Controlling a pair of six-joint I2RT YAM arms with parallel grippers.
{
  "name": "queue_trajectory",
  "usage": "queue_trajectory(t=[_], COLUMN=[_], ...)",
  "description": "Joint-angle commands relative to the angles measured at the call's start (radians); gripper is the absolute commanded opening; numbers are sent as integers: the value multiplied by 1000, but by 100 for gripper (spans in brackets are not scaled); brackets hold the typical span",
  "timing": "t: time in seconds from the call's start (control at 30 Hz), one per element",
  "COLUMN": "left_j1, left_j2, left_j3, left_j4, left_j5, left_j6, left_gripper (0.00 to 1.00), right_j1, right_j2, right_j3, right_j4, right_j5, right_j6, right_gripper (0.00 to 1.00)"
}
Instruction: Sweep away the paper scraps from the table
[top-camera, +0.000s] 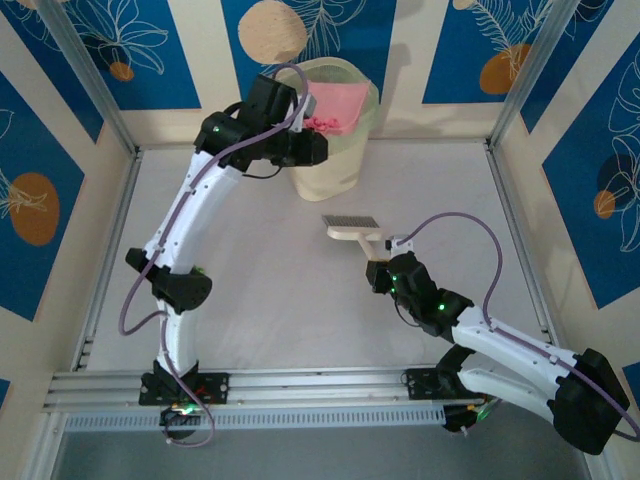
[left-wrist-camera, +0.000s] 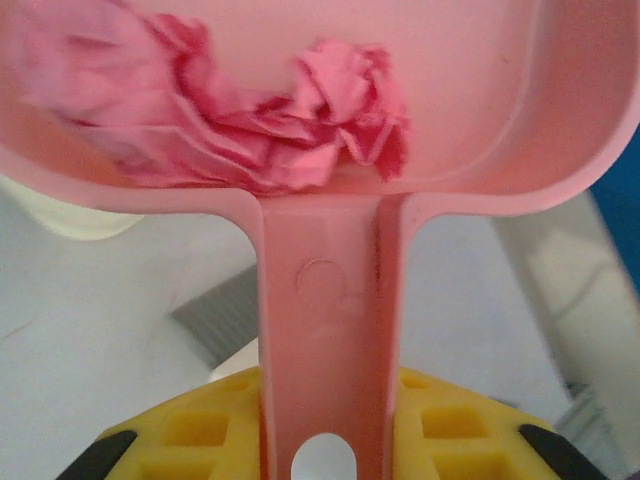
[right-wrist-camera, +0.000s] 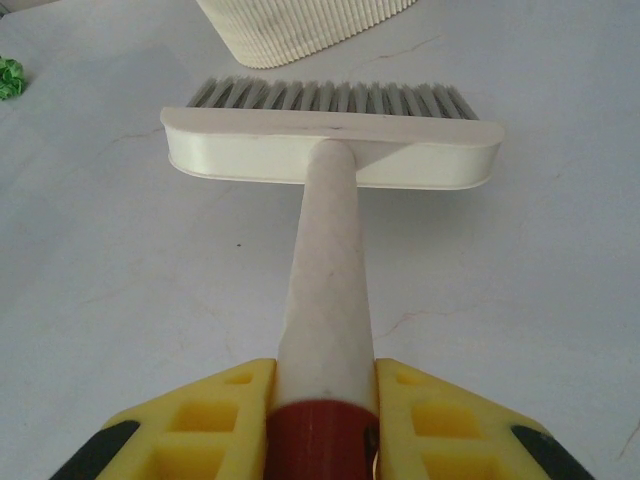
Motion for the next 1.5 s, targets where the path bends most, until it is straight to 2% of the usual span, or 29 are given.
queue_trajectory(t=[0.0, 0.27, 0.53, 0.93, 1.17, 1.47], left_j1=[57, 86, 96, 134, 159, 176], left_j2=[11, 80, 132, 235, 212, 181], left_j3=[55, 40, 29, -24, -208, -347], left_j4=[146, 310, 475, 948, 1256, 1482], left_j5=[164, 302, 354, 422, 403, 424], left_j6=[-112, -283, -416, -790, -958, -1087], left_gripper=[0, 0, 0, 0, 0, 0], right_j1=[6, 6, 4, -4, -7, -6], right_j2=[-17, -11, -9, 0, 11, 29], right_j3=[13, 16, 17, 18, 21, 23], right_j4=[38, 41, 41, 45, 47, 56], right_j5=[16, 15, 19, 20, 24, 25], right_j6=[-19, -28, -32, -39, -45, -49], right_gripper=[0, 0, 0, 0, 0, 0])
